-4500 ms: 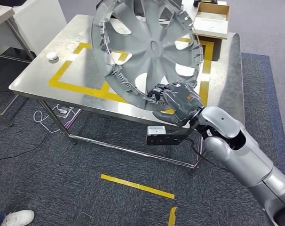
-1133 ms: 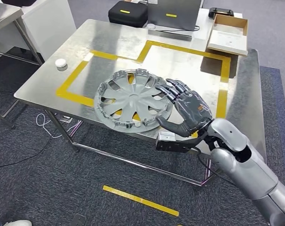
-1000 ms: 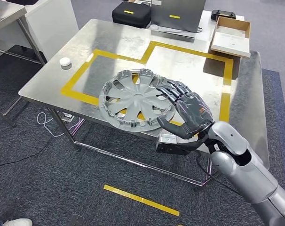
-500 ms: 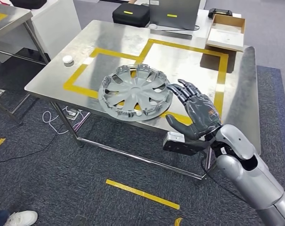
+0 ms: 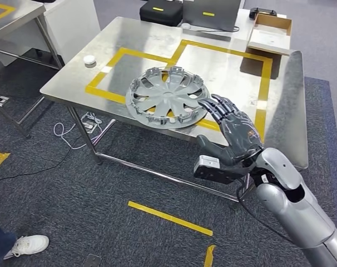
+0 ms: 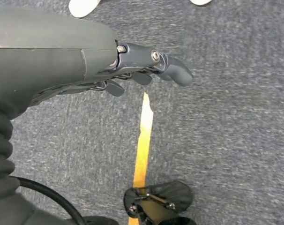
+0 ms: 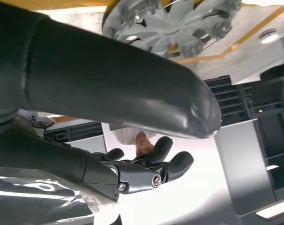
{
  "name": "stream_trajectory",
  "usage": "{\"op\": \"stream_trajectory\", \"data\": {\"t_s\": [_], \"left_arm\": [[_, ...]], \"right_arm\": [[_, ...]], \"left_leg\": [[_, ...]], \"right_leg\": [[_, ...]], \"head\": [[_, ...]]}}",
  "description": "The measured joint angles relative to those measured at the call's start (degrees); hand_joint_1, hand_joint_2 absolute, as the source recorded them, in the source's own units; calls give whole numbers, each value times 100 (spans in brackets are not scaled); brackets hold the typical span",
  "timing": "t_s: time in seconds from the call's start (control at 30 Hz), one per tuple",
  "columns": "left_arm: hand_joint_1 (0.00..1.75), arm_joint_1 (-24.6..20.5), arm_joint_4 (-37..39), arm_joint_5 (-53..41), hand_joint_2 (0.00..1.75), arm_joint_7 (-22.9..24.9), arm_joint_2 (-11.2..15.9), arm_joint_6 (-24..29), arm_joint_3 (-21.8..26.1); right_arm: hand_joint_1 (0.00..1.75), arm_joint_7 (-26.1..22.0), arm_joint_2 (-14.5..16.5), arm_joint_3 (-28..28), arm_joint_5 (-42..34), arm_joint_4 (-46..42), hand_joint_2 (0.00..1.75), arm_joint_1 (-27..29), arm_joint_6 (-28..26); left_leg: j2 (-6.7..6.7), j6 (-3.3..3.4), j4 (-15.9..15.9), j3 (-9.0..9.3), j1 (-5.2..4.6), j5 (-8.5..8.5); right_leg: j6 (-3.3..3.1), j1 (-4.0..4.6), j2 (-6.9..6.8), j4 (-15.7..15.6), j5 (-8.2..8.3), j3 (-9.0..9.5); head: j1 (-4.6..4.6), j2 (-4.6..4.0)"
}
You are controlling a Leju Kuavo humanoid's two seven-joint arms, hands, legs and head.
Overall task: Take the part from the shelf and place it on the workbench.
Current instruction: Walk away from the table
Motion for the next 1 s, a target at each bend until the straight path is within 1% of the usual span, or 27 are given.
{"op": "stream_trajectory", "data": {"t_s": [0.03,0.1,0.13,0.17,0.2,0.23,0.27,0.3,0.33,0.37,0.4,0.43,0.47,0.5,0.53,0.6,0.63,0.67,0.7,0.73,0.77,0.8,0.83,0.87,0.9,0.97,1.0], "left_arm": [[0,-5,0,1,0,0,-2,-3,0],[0,-6,0,1,0,0,-3,-6,0],[0,-4,0,1,0,0,-5,-7,0],[0,-2,0,1,0,0,-5,-7,0],[0,-2,0,1,0,0,-5,-8,0],[0,-3,0,0,0,0,-5,-8,0],[0,-5,0,-1,0,0,-6,-9,0],[0,-7,0,-2,0,0,-7,-9,0],[0,-9,0,-3,0,0,-8,-9,0],[0,-8,0,-4,0,0,-8,-9,0],[0,-6,0,-5,0,0,-9,-9,0],[0,-1,-1,-5,0,0,-7,-9,0],[0,5,-1,-5,0,0,-5,-9,0],[0,12,-1,-5,0,0,-4,-9,0],[0,17,-1,-5,0,0,-3,-9,0],[0,20,0,-3,0,-1,-3,-6,0],[0,19,0,-1,0,-7,-3,-4,0],[0,18,0,2,0,-16,-3,2,0],[0,19,0,13,0,-26,-2,7,0],[0,18,0,25,0,-35,-1,11,0],[0,18,0,38,0,-39,1,15,0],[0,15,-1,49,0,-40,4,15,0],[0,7,-1,52,0,-42,6,15,0],[0,-3,-1,53,0,-44,7,14,0],[0,-12,-1,54,0,-47,7,13,0],[0,-2,0,55,0,-52,7,1,1],[0,11,0,60,0,-52,9,-5,2]], "right_arm": [[0,0,0,-10,-1,1,0,6,-1],[0,4,0,-26,-2,2,0,20,-1],[0,7,1,-28,-2,2,0,35,-1],[0,10,1,-30,-2,2,0,50,-1],[0,10,1,-33,-1,2,0,60,-1],[0,11,1,-36,-1,2,0,63,-1],[0,12,1,-41,0,1,0,57,-1],[0,13,1,-49,0,-3,0,47,-3],[0,14,1,-58,0,-8,0,39,-5],[0,14,1,-64,0,-13,0,34,-8],[0,15,1,-69,0,-16,0,34,-11],[0,15,1,-71,-1,-17,0,36,-13],[0,15,2,-71,-1,-16,0,36,-13],[0,16,3,-71,-2,-16,0,36,-13],[0,17,5,-71,-2,-16,0,36,-14],[0,18,8,-72,-3,-17,0,43,-15],[0,19,8,-73,-3,-16,0,52,-16],[0,19,8,-74,-4,-16,0,63,-18],[0,21,8,-76,-9,-16,0,74,-19],[0,23,8,-80,-23,-16,0,83,-19],[0,25,8,-87,-49,-16,0,88,-20],[0,25,8,-98,-82,-20,44,91,-20],[0,19,9,-114,-116,-24,87,93,-21],[0,9,9,-134,-143,-28,131,96,-24],[0,-3,10,-153,-158,-32,175,100,-27],[0,-31,10,-179,-171,-35,175,106,-37],[0,-42,10,-193,-175,-37,175,110,-42]], "left_leg": [[8,38,-7,-71,2,65],[7,76,-3,-241,-14,193],[7,78,0,-329,-22,258],[7,75,4,-415,-29,321],[7,67,7,-497,-33,385],[6,55,9,-566,-36,444],[6,39,13,-625,-38,502],[5,16,22,-674,-46,559],[4,-10,23,-706,-52,619],[4,-40,18,-727,-54,678],[3,-74,7,-739,-54,735],[1,-108,-6,-747,-46,775],[-1,-145,19,-771,-37,727],[-2,-180,128,-813,-29,562],[-2,-212,353,-879,-19,290],[-1,-267,1086,-1026,0,-322],[0,-287,1432,-1064,8,-471],[0,-303,1649,-1044,18,-464],[0,-312,1686,-952,28,-333],[1,-314,1526,-777,38,-156],[12,-306,1203,-520,45,-24],[42,-290,796,-238,38,13],[70,-257,428,-1,30,-32],[87,-221,165,148,19,-111],[84,-181,35,195,5,-166],[27,-88,-17,156,9,-150],[0,-40,-25,130,12,-113]], "right_leg": [[15,-5,12,265,-257,-104],[35,-3,22,999,-753,-314],[39,-2,22,1291,-858,-354],[39,-2,22,1412,-828,-312],[32,-1,22,1330,-693,-167],[18,-1,23,1054,-520,73],[0,2,23,655,-410,379],[-21,9,27,200,-384,703],[-41,19,29,-145,-414,933],[-62,33,33,-366,-463,1053],[-87,48,35,-460,-474,1078],[-124,44,27,-454,-438,1020],[-172,38,15,-456,-387,966],[-224,28,1,-460,-326,921],[-266,15,-13,-466,-256,870],[-304,19,-25,-454,-115,743],[-303,20,-27,-445,-55,665],[-298,20,-28,-432,2,573],[-286,19,-28,-416,49,482],[-271,17,-28,-395,89,397],[-250,16,-33,-367,127,327],[-229,25,-46,-329,150,271],[-202,34,-60,-296,172,231],[-170,44,-85,-268,194,199],[-138,49,-114,-252,219,174],[-72,33,-151,-221,224,112],[-47,23,-134,-120,136,52]], "head": [[9,0],[24,0],[23,0],[25,0],[26,0],[26,0],[27,0],[27,0],[31,0],[38,0],[43,0],[50,0],[51,0],[43,-1],[36,-1],[21,-2],[19,-2],[20,-2],[20,-2],[19,-2],[18,-2],[16,-2],[17,-2],[18,-2],[23,-2],[25,-2],[30,-2]]}}
